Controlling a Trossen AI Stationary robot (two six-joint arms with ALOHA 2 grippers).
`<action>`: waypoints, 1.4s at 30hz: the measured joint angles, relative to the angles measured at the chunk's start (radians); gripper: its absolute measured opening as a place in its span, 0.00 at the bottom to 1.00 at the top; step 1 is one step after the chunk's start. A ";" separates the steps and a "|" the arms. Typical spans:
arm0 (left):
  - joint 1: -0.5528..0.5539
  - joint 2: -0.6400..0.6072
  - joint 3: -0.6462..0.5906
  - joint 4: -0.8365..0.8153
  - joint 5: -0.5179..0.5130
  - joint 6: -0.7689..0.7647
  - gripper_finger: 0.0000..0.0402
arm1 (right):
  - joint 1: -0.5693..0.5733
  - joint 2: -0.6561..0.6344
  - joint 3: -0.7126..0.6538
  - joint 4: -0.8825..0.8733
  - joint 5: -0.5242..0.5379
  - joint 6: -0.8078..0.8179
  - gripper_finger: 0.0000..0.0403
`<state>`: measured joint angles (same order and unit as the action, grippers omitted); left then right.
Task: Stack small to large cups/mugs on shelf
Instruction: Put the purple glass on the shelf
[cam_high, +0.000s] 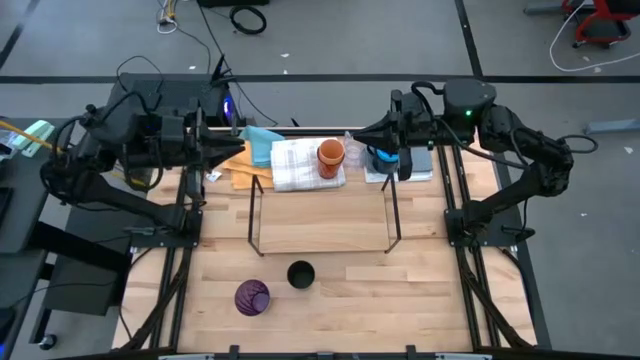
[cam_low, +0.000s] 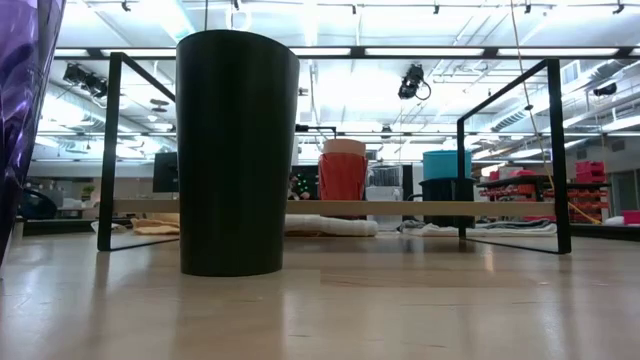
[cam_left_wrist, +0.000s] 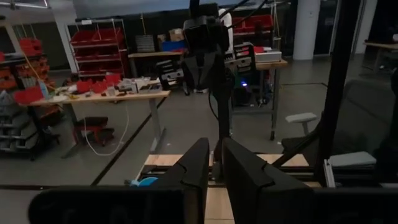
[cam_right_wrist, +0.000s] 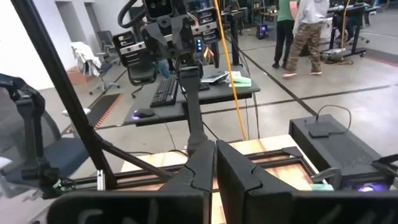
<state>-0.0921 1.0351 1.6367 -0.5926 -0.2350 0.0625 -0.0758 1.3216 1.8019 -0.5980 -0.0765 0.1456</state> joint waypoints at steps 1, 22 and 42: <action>0.000 0.000 0.000 -0.001 0.000 -0.003 0.13 | 0.002 0.001 0.000 0.000 0.000 0.005 0.06; 0.000 0.000 0.000 -0.005 0.000 -0.021 0.13 | 0.109 0.123 0.000 0.009 -0.099 -0.007 0.06; -0.001 -0.001 0.000 -0.043 -0.001 0.040 0.13 | 0.239 0.296 0.000 0.409 -0.088 0.104 0.06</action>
<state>-0.0929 1.0340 1.6371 -0.6361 -0.2356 0.1025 0.1634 1.6176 1.8019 -0.1895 -0.1641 0.2500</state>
